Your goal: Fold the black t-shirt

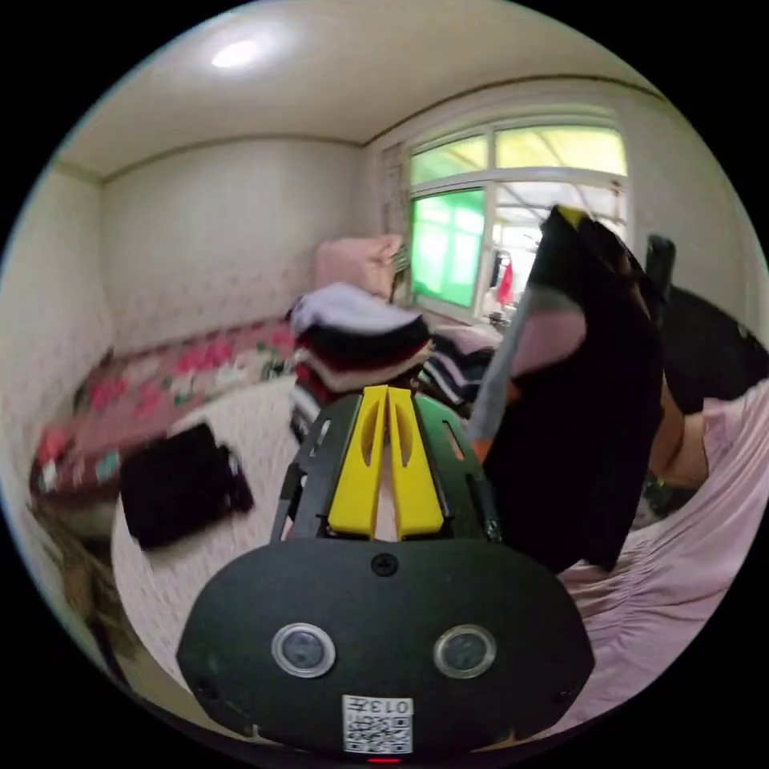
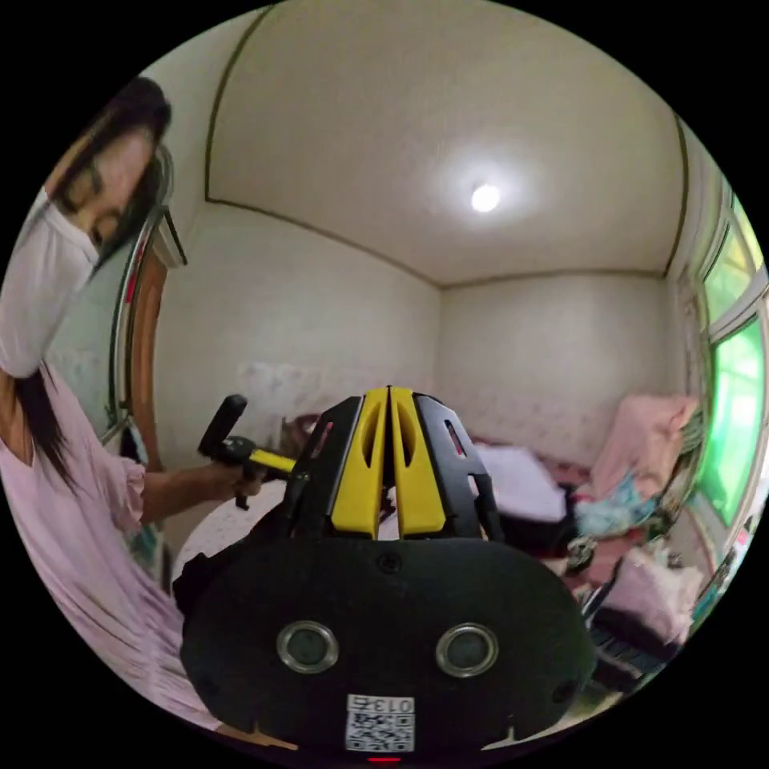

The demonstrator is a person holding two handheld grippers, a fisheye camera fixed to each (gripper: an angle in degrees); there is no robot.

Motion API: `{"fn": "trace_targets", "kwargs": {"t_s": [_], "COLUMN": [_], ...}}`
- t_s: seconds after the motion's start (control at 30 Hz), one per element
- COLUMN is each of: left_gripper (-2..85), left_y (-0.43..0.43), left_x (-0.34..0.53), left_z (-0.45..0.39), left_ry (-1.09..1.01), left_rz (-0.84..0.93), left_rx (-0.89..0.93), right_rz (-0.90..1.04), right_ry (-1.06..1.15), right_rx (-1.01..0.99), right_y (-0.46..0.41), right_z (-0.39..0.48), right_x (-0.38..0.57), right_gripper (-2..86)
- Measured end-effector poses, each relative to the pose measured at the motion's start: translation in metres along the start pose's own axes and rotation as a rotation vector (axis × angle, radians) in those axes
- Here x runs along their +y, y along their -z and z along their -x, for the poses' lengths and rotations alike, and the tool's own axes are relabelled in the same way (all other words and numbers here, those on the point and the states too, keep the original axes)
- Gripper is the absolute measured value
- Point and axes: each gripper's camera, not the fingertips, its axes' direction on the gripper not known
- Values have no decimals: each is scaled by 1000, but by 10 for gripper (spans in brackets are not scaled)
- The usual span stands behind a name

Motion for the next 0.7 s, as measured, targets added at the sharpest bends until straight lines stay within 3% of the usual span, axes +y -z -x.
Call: {"fn": "trace_targets", "kwargs": {"t_s": [0.1, 0.23, 0.33, 0.5, 0.7], "left_gripper": [18, 63, 89, 124, 88], "left_y": [10, 12, 1, -20, -43], "left_x": [66, 133, 162, 188, 201], "left_z": [50, 70, 69, 52, 26], "left_ry": [124, 142, 136, 181, 82], "left_rz": [144, 337, 447, 531, 703], "left_rx": [4, 20, 79, 141, 84], "right_rz": [410, 459, 667, 954, 1077], "right_ry": [-152, -399, -497, -631, -562], "right_rx": [-243, -161, -35, -100, -316], "right_y": [-121, -139, -139, -136, -178], "right_z": [54, 72, 74, 98, 161], "right_x": [101, 183, 243, 322, 359], "right_gripper": [11, 34, 73, 90, 78]}}
